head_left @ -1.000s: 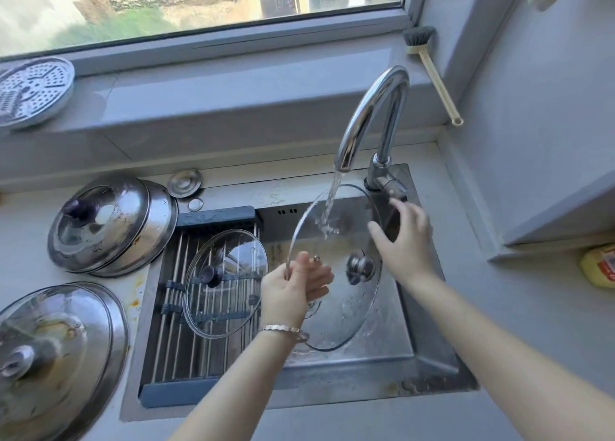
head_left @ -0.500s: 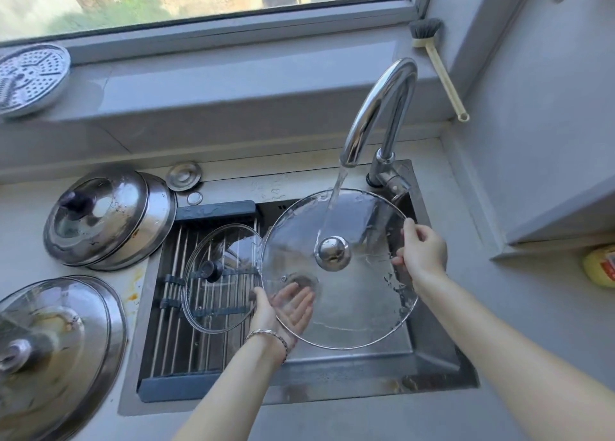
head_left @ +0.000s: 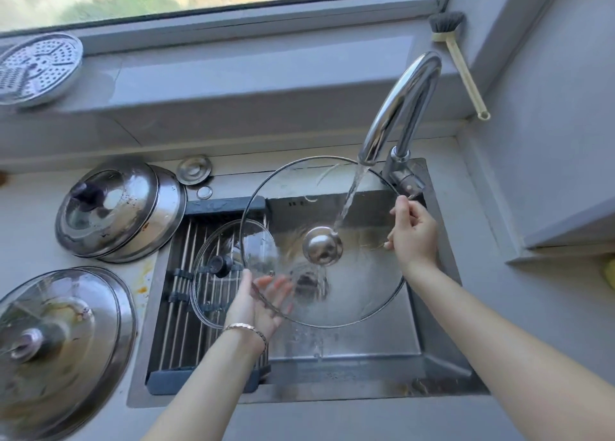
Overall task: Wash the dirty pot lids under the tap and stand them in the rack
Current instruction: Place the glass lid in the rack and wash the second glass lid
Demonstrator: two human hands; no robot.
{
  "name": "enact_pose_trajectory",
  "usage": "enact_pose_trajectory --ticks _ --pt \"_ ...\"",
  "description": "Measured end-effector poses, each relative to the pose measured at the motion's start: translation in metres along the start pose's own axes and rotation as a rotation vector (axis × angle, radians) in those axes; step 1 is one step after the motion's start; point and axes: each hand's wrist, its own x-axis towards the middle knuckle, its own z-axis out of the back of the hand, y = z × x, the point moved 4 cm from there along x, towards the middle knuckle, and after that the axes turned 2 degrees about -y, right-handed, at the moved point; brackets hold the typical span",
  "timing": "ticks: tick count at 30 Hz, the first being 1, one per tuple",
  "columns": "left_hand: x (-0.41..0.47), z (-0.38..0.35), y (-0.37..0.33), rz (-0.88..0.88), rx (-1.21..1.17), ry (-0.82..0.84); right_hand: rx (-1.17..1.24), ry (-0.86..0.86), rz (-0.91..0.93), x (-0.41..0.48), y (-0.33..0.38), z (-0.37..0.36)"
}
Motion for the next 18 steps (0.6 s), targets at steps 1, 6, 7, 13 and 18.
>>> enact_pose_trajectory --ticks 1,6,7,13,18 --pt "-0.004 0.003 -0.011 -0.061 0.013 0.012 -0.002 -0.017 -0.073 -0.001 -0.011 -0.004" --pt "-0.028 0.0 -0.051 -0.295 0.206 0.025 0.053 0.0 -0.425 -0.028 -0.074 -0.039" --pt "-0.034 -0.003 -0.056 -0.335 0.23 0.03 0.061 0.019 -0.494 -0.037 -0.083 -0.045" --pt "-0.058 -0.027 -0.066 -0.52 0.416 0.031 0.007 0.245 -0.62 -0.057 -0.102 -0.051" --pt "-0.049 -0.052 -0.047 -0.45 0.442 0.038 -0.346 0.404 -0.509 -0.017 -0.104 -0.014"
